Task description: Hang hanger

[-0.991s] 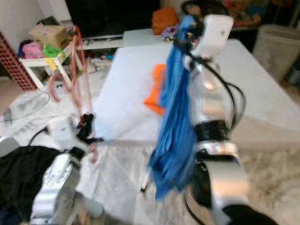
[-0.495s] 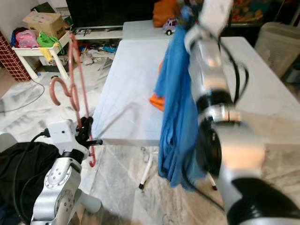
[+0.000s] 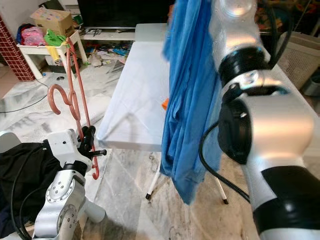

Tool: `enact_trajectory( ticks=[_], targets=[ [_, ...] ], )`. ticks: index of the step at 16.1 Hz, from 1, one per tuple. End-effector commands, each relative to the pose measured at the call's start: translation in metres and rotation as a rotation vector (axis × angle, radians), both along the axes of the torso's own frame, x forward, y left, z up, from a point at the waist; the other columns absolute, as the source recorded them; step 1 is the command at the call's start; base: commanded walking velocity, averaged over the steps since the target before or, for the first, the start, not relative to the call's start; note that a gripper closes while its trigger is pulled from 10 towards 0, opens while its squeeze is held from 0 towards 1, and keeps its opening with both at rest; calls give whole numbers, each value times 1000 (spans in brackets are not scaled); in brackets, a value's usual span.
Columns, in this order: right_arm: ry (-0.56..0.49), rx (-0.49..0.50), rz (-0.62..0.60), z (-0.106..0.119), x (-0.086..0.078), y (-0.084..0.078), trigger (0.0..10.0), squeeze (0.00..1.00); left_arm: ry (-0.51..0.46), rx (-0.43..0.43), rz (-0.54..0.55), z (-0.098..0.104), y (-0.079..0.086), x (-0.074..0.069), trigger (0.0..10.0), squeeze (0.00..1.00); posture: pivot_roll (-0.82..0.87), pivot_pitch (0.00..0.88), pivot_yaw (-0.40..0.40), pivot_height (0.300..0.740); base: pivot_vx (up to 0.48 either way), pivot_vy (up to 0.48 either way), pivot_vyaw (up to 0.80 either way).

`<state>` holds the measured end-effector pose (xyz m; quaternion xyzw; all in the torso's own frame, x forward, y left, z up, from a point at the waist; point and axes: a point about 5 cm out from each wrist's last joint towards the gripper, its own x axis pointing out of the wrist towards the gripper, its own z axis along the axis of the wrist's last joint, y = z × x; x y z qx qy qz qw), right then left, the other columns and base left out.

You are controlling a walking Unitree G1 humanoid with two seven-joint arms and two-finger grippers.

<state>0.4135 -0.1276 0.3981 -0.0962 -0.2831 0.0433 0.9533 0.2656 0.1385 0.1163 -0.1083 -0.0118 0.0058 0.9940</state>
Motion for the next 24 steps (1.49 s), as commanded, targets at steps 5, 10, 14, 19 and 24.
enact_trajectory(
  ticks=[5,10,14,19,24],
  targets=[
    [377,-364,209,-138,7,16,10000,1000,-24,-23,-12,5,-8,0,10000,0,15,0,4,740,0,0,0],
    [566,-612,356,-179,-4,-13,10000,1000,-12,-17,-39,3,-8,4,10000,0,-12,0,36,740,0,0,0],
    [689,-653,380,-199,-11,-36,10000,1000,-3,-10,-73,2,-12,5,10000,0,-22,0,47,740,0,0,0],
    [805,-501,432,-214,-20,-60,10000,1000,53,-20,-109,-10,-9,4,10000,0,-35,0,55,740,0,0,0],
    [828,-471,449,-222,-27,-68,10000,1000,61,-21,-111,-13,-8,6,10000,0,-47,0,55,740,0,0,0]
  ],
)
